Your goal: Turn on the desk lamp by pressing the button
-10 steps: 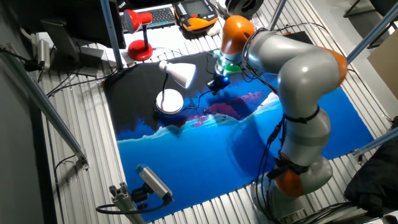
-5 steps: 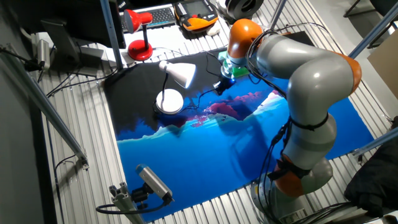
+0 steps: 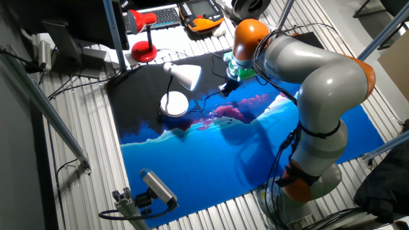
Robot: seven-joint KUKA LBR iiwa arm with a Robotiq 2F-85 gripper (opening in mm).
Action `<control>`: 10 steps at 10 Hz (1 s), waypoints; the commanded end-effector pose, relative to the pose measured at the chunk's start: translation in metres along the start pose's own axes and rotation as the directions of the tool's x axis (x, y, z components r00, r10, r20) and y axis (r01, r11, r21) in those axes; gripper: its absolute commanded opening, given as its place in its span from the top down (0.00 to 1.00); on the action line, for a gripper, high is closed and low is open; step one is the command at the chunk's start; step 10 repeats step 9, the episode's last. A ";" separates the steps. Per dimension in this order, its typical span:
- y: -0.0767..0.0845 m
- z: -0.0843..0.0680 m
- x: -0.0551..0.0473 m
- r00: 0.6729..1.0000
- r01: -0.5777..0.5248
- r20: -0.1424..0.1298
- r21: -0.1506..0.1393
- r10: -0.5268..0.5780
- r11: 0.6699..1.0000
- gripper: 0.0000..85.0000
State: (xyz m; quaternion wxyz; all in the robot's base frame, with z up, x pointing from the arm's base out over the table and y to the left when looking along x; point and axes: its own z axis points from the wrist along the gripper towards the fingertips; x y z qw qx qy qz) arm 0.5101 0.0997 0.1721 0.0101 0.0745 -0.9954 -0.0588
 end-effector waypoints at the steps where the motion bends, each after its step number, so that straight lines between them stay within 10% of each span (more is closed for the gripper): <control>1: 0.001 -0.001 0.000 1.000 -0.007 0.000 -0.010 0.007 1.000 1.00; 6: 0.009 -0.006 0.001 0.992 -0.122 -0.035 -0.175 0.117 0.977 1.00; 10: 0.013 -0.008 0.001 0.991 -0.131 -0.030 -0.166 0.127 0.977 1.00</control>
